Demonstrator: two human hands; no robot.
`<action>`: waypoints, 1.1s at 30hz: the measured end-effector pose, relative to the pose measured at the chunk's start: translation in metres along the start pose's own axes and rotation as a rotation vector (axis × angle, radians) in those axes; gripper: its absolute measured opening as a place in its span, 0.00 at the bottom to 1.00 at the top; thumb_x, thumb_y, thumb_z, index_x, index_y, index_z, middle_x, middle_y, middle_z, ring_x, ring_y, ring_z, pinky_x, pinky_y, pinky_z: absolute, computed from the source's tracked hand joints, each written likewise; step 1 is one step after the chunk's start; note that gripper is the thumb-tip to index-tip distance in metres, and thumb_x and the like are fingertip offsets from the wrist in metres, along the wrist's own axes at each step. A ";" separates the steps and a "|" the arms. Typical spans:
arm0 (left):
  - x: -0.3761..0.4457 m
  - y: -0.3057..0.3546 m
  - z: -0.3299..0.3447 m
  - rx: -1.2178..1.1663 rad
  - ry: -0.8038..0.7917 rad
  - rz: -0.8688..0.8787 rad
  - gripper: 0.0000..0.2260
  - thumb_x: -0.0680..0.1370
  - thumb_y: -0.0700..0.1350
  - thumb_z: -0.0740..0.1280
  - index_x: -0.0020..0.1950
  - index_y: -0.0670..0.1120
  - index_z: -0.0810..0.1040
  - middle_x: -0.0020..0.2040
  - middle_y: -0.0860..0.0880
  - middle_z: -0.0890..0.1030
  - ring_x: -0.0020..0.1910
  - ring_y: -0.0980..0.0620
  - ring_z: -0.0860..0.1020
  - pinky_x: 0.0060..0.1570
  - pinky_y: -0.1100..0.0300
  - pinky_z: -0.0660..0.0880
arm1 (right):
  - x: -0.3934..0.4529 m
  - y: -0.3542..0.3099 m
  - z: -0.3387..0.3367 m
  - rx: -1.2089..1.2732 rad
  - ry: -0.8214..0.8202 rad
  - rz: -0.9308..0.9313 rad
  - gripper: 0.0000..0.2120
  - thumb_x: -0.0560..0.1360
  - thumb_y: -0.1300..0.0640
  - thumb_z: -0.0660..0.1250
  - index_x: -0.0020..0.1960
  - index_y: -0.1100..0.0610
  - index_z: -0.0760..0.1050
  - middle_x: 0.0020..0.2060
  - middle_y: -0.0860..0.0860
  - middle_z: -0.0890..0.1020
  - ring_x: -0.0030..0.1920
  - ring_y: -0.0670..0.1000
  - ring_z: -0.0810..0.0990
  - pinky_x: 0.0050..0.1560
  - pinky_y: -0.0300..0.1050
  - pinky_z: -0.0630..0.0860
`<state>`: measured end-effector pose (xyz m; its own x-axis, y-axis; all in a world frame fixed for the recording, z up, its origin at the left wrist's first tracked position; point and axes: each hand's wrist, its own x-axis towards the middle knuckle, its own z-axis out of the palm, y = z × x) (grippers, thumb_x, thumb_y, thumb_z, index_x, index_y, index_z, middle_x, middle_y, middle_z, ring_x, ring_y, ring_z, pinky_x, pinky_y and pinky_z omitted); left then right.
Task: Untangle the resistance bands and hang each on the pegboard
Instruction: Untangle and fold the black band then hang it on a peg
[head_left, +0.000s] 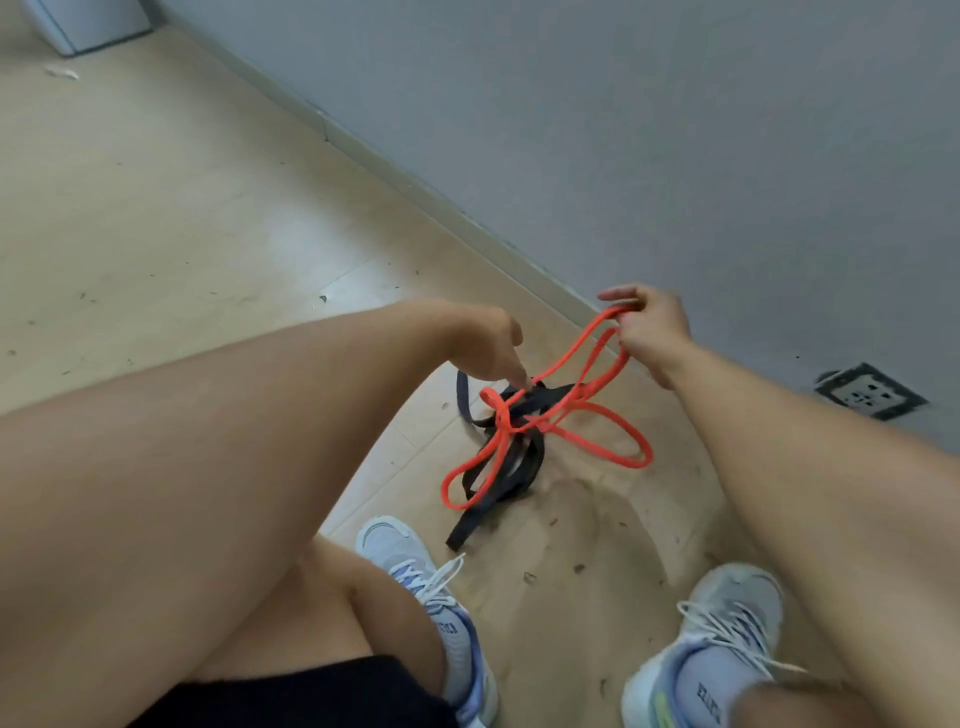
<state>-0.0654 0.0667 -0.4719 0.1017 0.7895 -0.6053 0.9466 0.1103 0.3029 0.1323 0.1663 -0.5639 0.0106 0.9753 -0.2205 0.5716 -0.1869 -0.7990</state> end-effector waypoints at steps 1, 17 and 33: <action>0.000 0.000 0.000 0.001 0.000 -0.001 0.30 0.81 0.56 0.68 0.79 0.46 0.65 0.76 0.46 0.71 0.73 0.43 0.69 0.66 0.53 0.68 | 0.007 -0.007 -0.014 0.054 -0.022 0.074 0.22 0.80 0.72 0.56 0.57 0.51 0.81 0.43 0.52 0.82 0.34 0.50 0.77 0.34 0.41 0.70; 0.007 -0.004 0.007 0.011 -0.051 -0.017 0.31 0.79 0.59 0.68 0.79 0.49 0.66 0.76 0.48 0.71 0.74 0.45 0.70 0.72 0.49 0.67 | -0.038 0.093 0.063 -0.786 -0.484 -0.185 0.24 0.77 0.62 0.67 0.73 0.53 0.75 0.68 0.56 0.77 0.68 0.61 0.76 0.67 0.53 0.75; 0.013 0.007 0.009 0.065 -0.070 0.013 0.31 0.80 0.59 0.67 0.80 0.50 0.65 0.77 0.49 0.70 0.74 0.46 0.69 0.71 0.51 0.66 | -0.100 0.161 0.146 -1.062 -0.666 -0.220 0.44 0.77 0.62 0.68 0.84 0.47 0.47 0.74 0.59 0.64 0.74 0.61 0.64 0.72 0.56 0.68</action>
<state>-0.0549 0.0718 -0.4843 0.1331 0.7462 -0.6523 0.9627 0.0591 0.2641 0.1030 0.0216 -0.7518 -0.4033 0.6690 -0.6244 0.8857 0.4567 -0.0827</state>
